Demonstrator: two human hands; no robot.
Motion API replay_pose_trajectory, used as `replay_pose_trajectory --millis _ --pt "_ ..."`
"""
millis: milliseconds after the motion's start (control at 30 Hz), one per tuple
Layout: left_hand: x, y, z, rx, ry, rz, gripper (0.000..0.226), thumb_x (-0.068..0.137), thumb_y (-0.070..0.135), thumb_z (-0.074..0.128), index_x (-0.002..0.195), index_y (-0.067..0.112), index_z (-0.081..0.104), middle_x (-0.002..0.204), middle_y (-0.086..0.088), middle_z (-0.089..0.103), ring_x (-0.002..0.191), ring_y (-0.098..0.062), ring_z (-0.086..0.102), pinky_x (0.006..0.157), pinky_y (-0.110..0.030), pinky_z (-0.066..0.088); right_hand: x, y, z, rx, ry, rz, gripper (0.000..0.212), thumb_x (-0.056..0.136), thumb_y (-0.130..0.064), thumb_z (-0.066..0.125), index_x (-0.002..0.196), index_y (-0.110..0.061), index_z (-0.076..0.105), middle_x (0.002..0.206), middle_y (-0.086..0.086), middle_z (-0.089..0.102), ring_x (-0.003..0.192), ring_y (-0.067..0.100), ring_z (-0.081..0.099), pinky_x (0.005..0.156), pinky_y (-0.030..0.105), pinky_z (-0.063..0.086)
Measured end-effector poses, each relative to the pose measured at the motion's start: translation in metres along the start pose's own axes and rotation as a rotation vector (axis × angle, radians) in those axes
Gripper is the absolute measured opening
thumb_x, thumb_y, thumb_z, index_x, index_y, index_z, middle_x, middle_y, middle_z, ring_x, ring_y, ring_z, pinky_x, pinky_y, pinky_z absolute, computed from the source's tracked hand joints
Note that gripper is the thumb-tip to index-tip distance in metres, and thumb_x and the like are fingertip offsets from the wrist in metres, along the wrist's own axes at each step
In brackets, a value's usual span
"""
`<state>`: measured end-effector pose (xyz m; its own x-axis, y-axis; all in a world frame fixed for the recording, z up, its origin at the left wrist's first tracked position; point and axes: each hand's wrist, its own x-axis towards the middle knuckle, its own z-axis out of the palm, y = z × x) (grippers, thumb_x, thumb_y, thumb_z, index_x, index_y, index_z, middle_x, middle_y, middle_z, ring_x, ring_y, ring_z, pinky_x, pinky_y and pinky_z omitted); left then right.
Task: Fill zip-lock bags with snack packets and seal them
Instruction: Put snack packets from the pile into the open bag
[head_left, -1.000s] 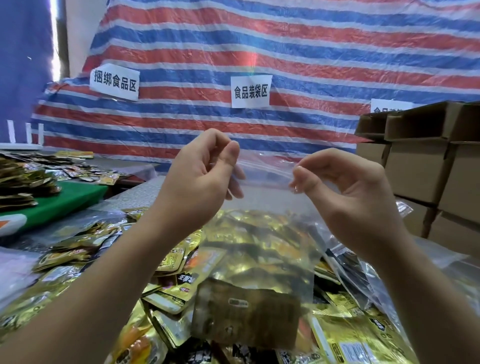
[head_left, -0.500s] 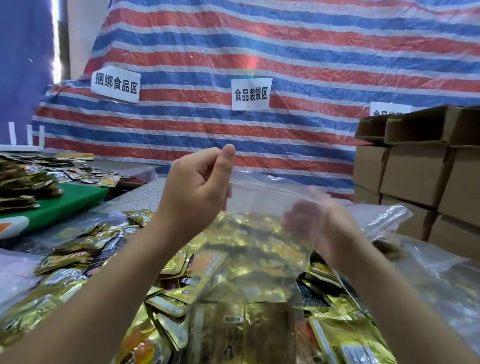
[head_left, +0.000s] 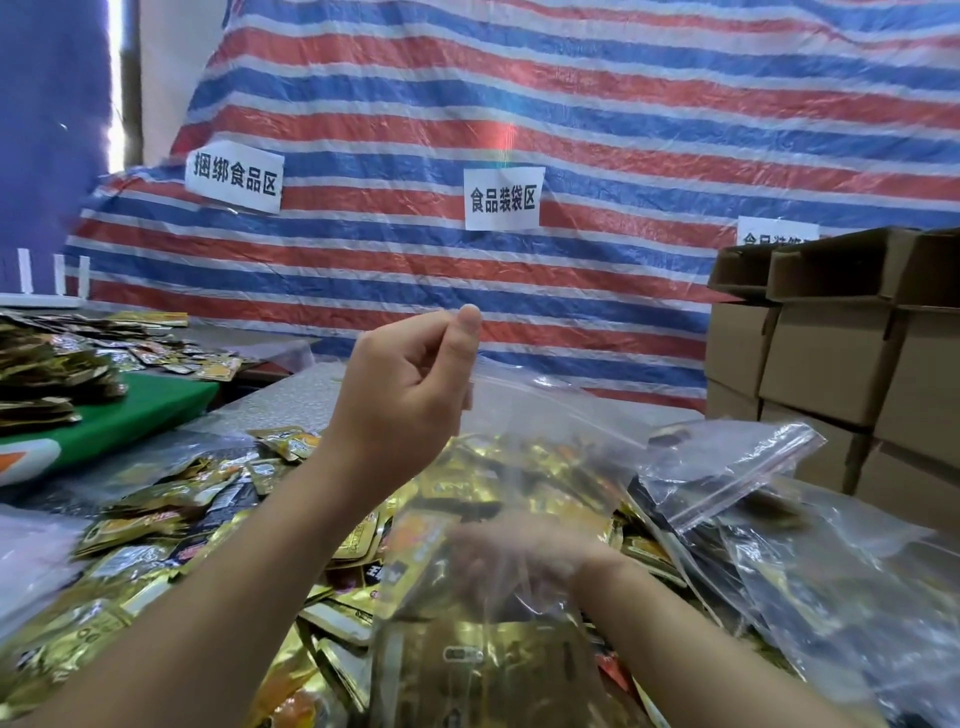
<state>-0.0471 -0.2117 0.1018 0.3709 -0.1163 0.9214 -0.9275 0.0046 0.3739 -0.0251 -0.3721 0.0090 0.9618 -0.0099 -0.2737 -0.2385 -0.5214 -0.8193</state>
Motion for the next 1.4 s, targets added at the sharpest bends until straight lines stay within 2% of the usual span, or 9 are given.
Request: replay_pose_trajectory --millis 167,300,467,567,700,967,1100,1233,1400 --pt "0.000 -0.001 0.001 0.000 0.000 0.011 0.050 0.104 0.024 0.042 0.059 0.005 0.054 0.048 0.001 0.052 0.044 -0.013 0.050 0.047 -0.026 0.040 0.008 0.010 0.007 0.370 -0.091 0.017 0.042 0.085 -0.032 0.074 0.099 0.007 0.072 0.058 0.001 0.057 0.051 0.012 0.055 0.055 0.025 0.047" --pt "0.000 -0.001 0.002 -0.008 -0.007 0.013 0.050 0.104 0.023 0.042 0.058 0.004 0.054 0.048 -0.001 0.052 0.044 -0.014 0.049 0.046 -0.029 0.041 0.007 0.006 0.013 0.503 -0.163 0.061 0.025 0.088 -0.028 0.075 0.094 -0.004 0.075 0.069 0.003 0.056 0.049 0.009 0.053 0.043 0.019 0.045" --pt "0.000 -0.001 0.002 -0.005 -0.018 0.015 0.051 0.104 0.021 0.042 0.058 0.003 0.053 0.047 -0.001 0.051 0.044 -0.014 0.049 0.046 -0.029 0.040 0.006 0.001 0.017 0.305 -0.032 0.048 0.049 0.068 -0.037 0.087 0.096 0.001 0.075 0.084 0.013 0.072 0.071 0.022 0.071 0.074 0.036 0.061" --pt "0.000 -0.002 0.001 -0.008 -0.018 0.015 0.051 0.104 0.022 0.043 0.058 0.002 0.053 0.047 -0.003 0.051 0.043 -0.015 0.049 0.045 -0.032 0.040 0.005 0.000 0.021 0.265 0.170 -0.013 0.045 0.067 -0.039 0.076 0.093 -0.003 0.071 0.081 0.012 0.071 0.074 0.025 0.071 0.072 0.038 0.059" --pt "0.000 -0.001 0.000 -0.008 -0.007 -0.003 0.052 0.104 0.022 0.043 0.058 0.000 0.053 0.046 -0.004 0.052 0.043 -0.018 0.049 0.045 -0.037 0.041 -0.013 -0.004 0.005 0.301 0.304 -0.140 0.026 0.088 -0.035 0.069 0.085 -0.010 0.067 0.054 -0.003 0.067 0.045 0.008 0.064 0.046 0.020 0.049" --pt "-0.002 0.001 0.002 -0.018 -0.027 -0.019 0.054 0.103 0.023 0.042 0.059 -0.008 0.049 0.049 -0.018 0.049 0.046 -0.031 0.045 0.049 -0.047 0.037 -0.048 -0.004 -0.047 0.464 0.531 -0.296 0.029 0.089 -0.046 0.070 0.095 -0.018 0.072 0.080 0.001 0.077 0.057 0.015 0.067 0.050 0.029 0.052" --pt "-0.003 0.002 0.005 -0.002 -0.028 -0.041 0.054 0.102 0.027 0.042 0.058 -0.004 0.050 0.049 -0.015 0.049 0.046 -0.030 0.046 0.050 -0.047 0.038 -0.065 -0.013 -0.077 0.642 0.641 -0.314 0.030 0.099 -0.038 0.059 0.098 -0.009 0.065 0.091 0.014 0.071 0.077 0.028 0.065 0.081 0.052 0.057" --pt "-0.004 0.002 0.008 -0.020 -0.039 -0.035 0.053 0.103 0.024 0.043 0.056 0.002 0.050 0.047 -0.010 0.049 0.044 -0.023 0.046 0.048 -0.045 0.037 -0.085 -0.021 -0.098 0.905 0.674 -0.350 0.025 0.098 -0.037 0.061 0.096 -0.012 0.062 0.054 -0.003 0.059 0.038 0.006 0.047 0.038 0.018 0.043" --pt "-0.005 0.003 0.010 -0.048 -0.050 -0.043 0.051 0.102 0.023 0.042 0.057 0.002 0.052 0.048 -0.010 0.050 0.044 -0.018 0.046 0.045 -0.038 0.039 -0.104 -0.028 -0.101 1.049 0.558 -0.561 0.028 0.100 -0.038 0.056 0.113 -0.014 0.061 0.061 -0.004 0.064 0.040 0.003 0.048 0.039 0.015 0.043"
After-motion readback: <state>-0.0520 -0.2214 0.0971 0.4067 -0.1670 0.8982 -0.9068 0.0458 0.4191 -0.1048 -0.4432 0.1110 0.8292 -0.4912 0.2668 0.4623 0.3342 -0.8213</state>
